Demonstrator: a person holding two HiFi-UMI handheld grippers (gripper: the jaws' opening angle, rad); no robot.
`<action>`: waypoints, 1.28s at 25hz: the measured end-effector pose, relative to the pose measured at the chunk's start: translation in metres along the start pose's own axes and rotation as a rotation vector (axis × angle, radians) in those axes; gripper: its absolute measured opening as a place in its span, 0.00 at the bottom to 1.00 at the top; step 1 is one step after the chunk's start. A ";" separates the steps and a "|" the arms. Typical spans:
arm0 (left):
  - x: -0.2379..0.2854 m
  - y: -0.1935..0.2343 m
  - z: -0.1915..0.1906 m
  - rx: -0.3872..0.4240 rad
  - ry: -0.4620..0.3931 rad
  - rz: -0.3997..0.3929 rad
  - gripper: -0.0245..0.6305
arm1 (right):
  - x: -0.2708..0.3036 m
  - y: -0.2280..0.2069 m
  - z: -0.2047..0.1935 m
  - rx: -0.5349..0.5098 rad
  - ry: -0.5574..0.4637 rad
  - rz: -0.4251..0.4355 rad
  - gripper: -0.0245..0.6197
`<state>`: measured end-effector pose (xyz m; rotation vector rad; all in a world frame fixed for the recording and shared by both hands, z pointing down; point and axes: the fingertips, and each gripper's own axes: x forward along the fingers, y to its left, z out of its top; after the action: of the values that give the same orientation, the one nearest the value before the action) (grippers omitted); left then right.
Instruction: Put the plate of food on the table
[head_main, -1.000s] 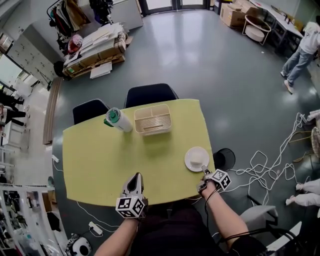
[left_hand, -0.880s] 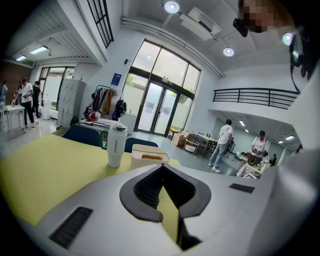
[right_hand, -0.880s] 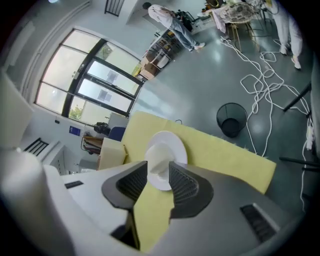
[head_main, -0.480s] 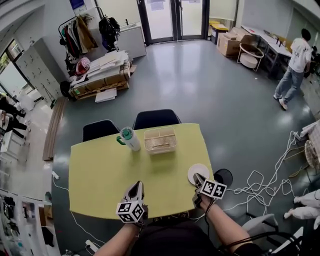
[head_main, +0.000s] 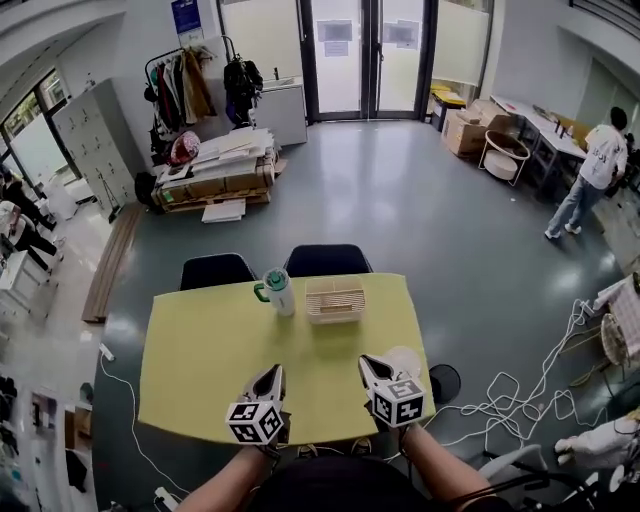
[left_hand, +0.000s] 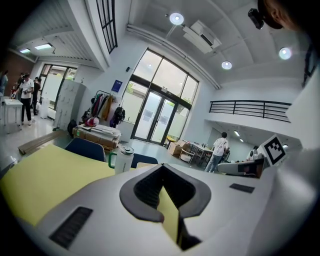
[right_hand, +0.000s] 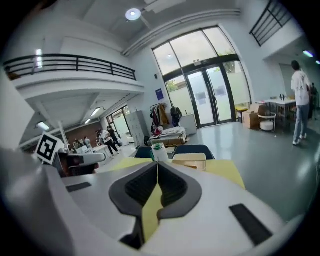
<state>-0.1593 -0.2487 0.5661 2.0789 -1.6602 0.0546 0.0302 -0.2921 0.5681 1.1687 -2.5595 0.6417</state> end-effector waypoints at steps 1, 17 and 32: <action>-0.005 0.000 0.004 0.010 -0.002 -0.007 0.05 | -0.001 0.010 0.006 -0.034 -0.017 0.007 0.06; -0.050 -0.003 0.011 0.084 -0.045 -0.061 0.05 | -0.012 0.093 0.030 -0.136 -0.189 0.111 0.06; -0.060 -0.008 0.009 0.086 -0.057 -0.063 0.05 | -0.022 0.095 0.023 -0.154 -0.187 0.068 0.06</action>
<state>-0.1696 -0.1967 0.5363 2.2147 -1.6513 0.0470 -0.0290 -0.2341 0.5127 1.1426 -2.7574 0.3563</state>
